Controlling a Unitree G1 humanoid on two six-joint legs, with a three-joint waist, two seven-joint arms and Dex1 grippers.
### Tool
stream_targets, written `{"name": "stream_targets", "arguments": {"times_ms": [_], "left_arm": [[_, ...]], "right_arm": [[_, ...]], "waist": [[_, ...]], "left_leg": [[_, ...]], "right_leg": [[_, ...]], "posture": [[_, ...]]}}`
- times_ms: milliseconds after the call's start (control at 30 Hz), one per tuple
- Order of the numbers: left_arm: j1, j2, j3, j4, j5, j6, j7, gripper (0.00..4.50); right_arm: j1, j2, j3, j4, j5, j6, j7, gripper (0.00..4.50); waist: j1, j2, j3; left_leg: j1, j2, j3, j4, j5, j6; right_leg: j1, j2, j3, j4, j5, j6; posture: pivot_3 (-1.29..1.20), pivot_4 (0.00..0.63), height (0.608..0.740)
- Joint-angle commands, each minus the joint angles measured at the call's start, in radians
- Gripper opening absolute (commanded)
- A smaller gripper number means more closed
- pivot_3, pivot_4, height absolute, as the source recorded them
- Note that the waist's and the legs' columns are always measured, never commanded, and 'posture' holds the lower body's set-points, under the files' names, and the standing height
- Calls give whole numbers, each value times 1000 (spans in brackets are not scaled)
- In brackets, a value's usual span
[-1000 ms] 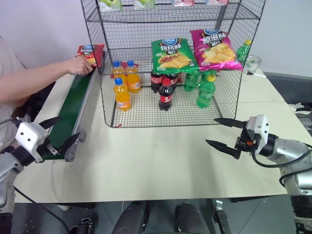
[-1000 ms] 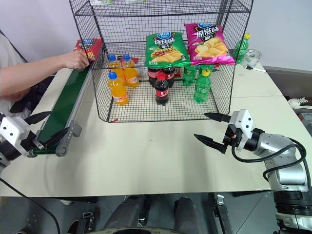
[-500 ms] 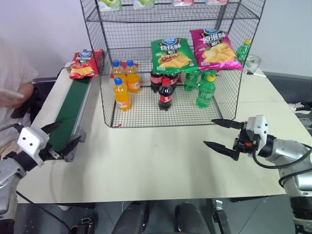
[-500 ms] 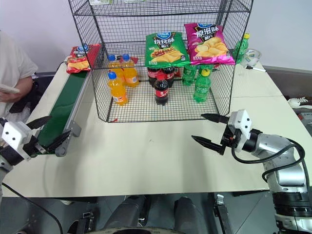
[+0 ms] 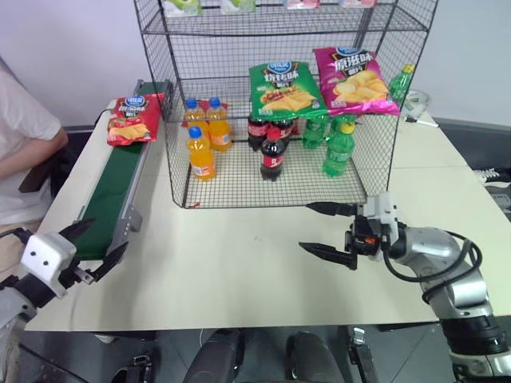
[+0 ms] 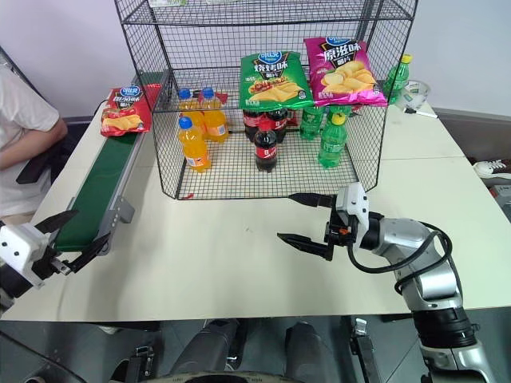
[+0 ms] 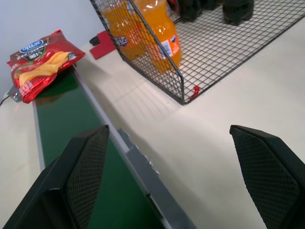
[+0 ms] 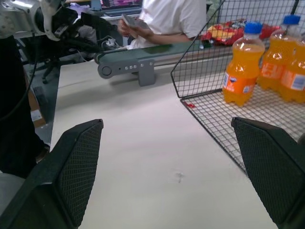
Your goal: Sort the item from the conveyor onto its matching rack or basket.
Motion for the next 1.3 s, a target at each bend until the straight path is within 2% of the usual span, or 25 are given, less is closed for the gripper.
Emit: {"name": "stream_targets", "arguments": {"times_ms": [33, 233, 367, 533, 733, 800, 900, 1067, 1167, 1300], "left_arm": [[12, -9, 38, -36, -6, -20, 21, 4212], [16, -37, 14, -46, -23, -12, 12, 4212], [10, -41, 18, -57, -28, 1, 16, 4212], [51, -54, 34, -33, 58, -105, 36, 4212], [147, -58, 71, 34, 303, -421, 127, 4212], [191, -53, 121, 91, 426, -576, 199, 4212], [221, -50, 200, 177, 618, -707, 363, 4212], [234, -28, 237, 315, 838, -830, 604, 4212], [220, -8, 203, 399, 900, -833, 716, 4212], [197, 7, 166, 396, 1036, -786, 864, 4212]], "right_arm": [[-20, 11, 8, 6, 17, -19, 43, 4500], [-87, 51, 58, 82, 3, -64, 137, 4500], [-134, 79, 77, 123, -20, -83, 140, 4500], [-136, 94, 87, 158, -56, -120, 135, 4500], [-132, 100, 82, 167, -71, -139, 127, 4500], [-128, 101, 83, 163, -72, -142, 126, 4500], [-124, 106, 98, 155, -65, -134, 140, 4500], [-121, 111, 121, 152, -70, -137, 164, 4500], [-138, 119, 121, 166, -72, -137, 157, 4500], [-140, 122, 121, 167, -82, -146, 149, 4500]], "waist": [[0, 0, 0], [-4, 0, 0], [-2, 0, 0], [-1, 0, 0], [-3, 0, 0], [-3, 0, 0], [-1, 0, 0], [0, 0, 0], [-1, 0, 0], [1, 0, 0]], "left_leg": [[0, 0, 0, 0, 0, 0], [0, 0, 0, 0, 0, 0], [0, 0, 0, 0, 0, 0], [0, 0, 0, 0, 0, 0], [0, 0, 0, 0, 0, 0], [0, 0, 0, 0, 0, 0], [0, 0, 0, 0, 0, 0], [-1, 0, 0, 0, -1, 0], [0, 0, 0, 0, -1, 0], [0, 0, 0, 0, -1, 0]], "right_leg": [[0, 0, 0, 0, 0, 0], [0, 0, 0, 0, 0, 0], [0, 0, 0, 0, 0, 0], [0, 0, 0, -2, 0, 0], [0, 0, 0, -1, 0, 0], [0, 0, 0, -1, 0, 0], [0, 0, 0, -2, 0, 0], [0, 0, 0, -2, 0, 0], [0, 0, -1, -1, 0, 0], [-1, 0, -2, -1, 1, 2]], "posture": [[0, 150, 740], [0, 150, 740], [0, 150, 740], [0, 150, 740], [0, 150, 740], [0, 150, 740], [0, 150, 740], [0, 150, 740], [0, 150, 740], [0, 150, 740]]}}
